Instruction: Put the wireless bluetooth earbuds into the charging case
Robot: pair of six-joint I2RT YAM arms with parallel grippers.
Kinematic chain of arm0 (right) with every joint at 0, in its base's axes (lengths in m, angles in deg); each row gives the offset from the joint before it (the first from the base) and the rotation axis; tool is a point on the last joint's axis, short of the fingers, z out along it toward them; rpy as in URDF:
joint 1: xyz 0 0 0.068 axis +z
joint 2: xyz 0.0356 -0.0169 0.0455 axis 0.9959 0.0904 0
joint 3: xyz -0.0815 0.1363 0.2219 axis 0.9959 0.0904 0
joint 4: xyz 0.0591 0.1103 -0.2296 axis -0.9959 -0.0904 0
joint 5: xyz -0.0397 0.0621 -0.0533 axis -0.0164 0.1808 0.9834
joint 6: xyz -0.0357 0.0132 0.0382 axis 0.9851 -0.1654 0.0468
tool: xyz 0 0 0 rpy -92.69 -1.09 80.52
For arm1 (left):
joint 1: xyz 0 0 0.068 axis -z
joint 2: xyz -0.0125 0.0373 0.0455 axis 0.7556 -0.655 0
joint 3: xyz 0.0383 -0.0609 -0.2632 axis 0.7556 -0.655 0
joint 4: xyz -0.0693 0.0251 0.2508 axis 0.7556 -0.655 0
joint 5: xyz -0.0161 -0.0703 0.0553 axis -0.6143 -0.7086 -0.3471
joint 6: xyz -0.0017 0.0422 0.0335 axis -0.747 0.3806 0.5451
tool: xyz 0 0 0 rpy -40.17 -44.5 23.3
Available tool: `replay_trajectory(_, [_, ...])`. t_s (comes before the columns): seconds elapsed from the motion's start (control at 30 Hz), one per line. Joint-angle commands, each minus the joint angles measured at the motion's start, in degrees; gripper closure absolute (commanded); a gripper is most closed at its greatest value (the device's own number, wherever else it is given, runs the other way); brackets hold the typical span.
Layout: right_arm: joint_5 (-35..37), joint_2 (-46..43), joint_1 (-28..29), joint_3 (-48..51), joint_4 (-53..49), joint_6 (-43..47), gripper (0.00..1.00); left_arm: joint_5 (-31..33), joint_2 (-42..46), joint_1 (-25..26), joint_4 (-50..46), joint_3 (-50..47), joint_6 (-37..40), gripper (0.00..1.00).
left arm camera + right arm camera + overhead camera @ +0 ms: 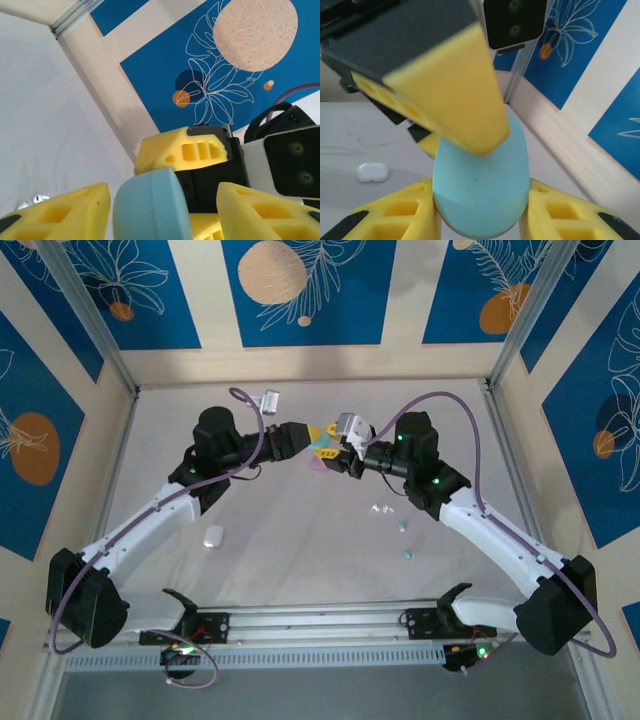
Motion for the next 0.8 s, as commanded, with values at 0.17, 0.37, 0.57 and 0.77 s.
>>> replay_trajectory(0.17, [-18.9,0.1,-5.5,-5.3,-12.5,-10.9,0.67,6.6,11.6,0.2,2.1,-6.7,39.1,0.28])
replay_trajectory(0.37, [-26.7,0.3,-7.5,-7.0,-14.8,-12.4,0.67,-0.8,13.5,-0.4,-4.1,-8.5,62.8,0.28])
replay_trajectory(0.57, [-29.8,0.2,-7.6,-7.6,-15.2,-11.0,0.68,-10.7,9.9,-0.4,6.5,-8.7,54.6,0.36])
replay_trajectory(0.77, [-29.5,-0.4,-6.9,-7.0,-14.2,-9.5,0.68,-11.2,7.7,-0.3,7.2,-7.3,50.0,0.37])
